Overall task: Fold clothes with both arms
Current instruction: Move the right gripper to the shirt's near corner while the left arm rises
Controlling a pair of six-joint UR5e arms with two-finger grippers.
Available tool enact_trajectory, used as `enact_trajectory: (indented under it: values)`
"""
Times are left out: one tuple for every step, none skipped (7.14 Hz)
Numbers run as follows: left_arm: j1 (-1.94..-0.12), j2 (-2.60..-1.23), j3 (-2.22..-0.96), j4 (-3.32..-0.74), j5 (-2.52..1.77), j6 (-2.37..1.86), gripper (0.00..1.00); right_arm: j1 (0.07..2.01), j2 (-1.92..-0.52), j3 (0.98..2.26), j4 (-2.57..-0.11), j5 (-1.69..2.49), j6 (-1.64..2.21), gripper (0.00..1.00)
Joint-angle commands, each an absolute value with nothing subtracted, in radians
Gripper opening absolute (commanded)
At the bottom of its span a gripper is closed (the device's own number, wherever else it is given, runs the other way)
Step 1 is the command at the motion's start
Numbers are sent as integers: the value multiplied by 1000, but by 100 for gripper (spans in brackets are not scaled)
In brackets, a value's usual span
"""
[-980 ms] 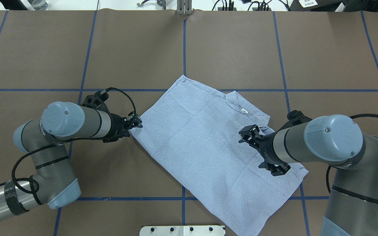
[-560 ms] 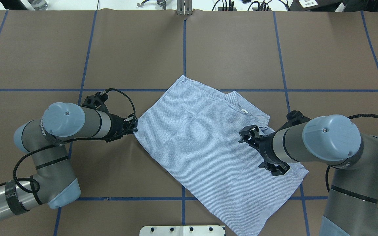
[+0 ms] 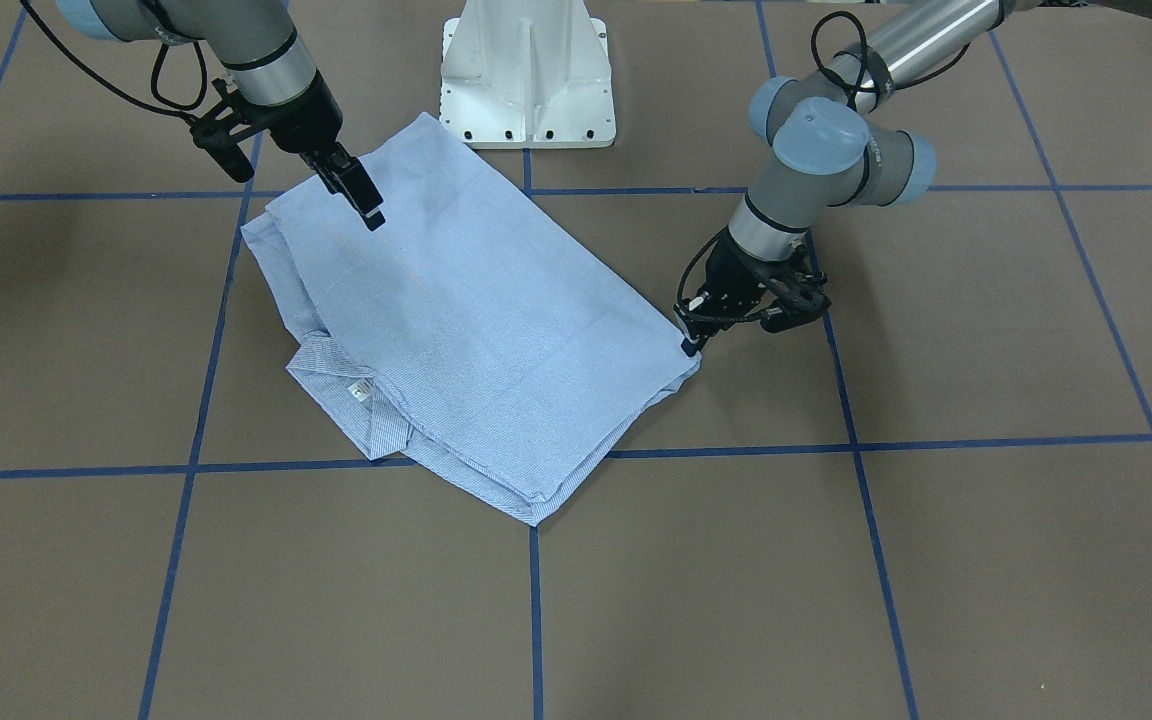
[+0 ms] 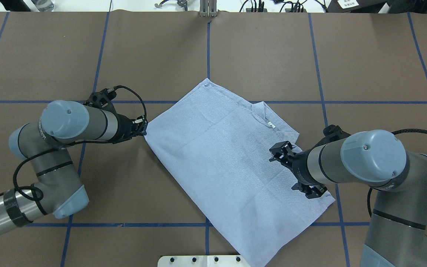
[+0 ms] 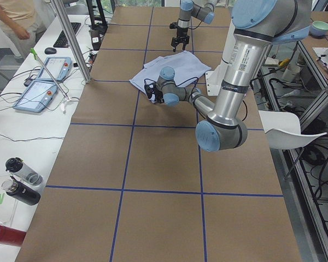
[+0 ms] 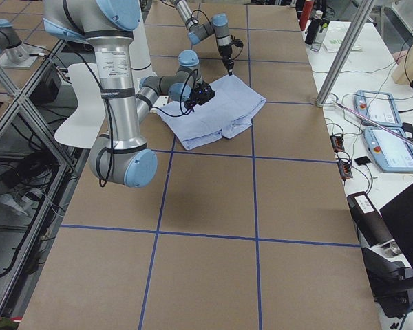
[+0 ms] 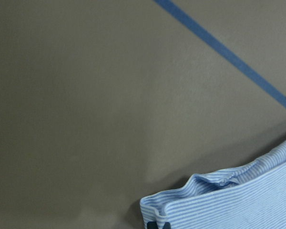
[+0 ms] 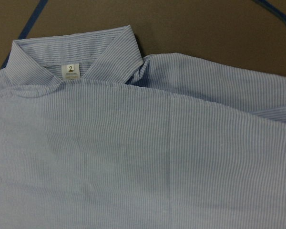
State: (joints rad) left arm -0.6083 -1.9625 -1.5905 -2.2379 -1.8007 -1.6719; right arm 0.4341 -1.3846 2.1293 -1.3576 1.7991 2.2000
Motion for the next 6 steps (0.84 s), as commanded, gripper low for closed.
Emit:
enact_trajectory:
  values:
    - [-742, -2088, -1417, -2247, -1804, -1538, 0, 436, -1385, 2126, -1358, 1790, 2201, 100]
    - [-786, -2177, -1281, -2307, -1804, -1496, 0, 448, -1385, 2126, -1358, 1789, 2200, 100]
    - [-817, -2247, -1152, -2386, -1802, -1487, 0, 459, -1387, 2125, -1358, 1789, 2200, 100]
    - [-831, -2314, -1061, -2408, -1802, -1479, 0, 459, -1385, 2122, -1358, 1778, 2201, 100]
    - [-837, -2383, -955, -2439, -1784, -1456, 0, 456, -1384, 2111, -1356, 1740, 2201, 100]
    - [-841, -2391, -934, -2457, -1778, -1442, 33, 450, -1358, 2082, -1355, 1721, 2203, 100]
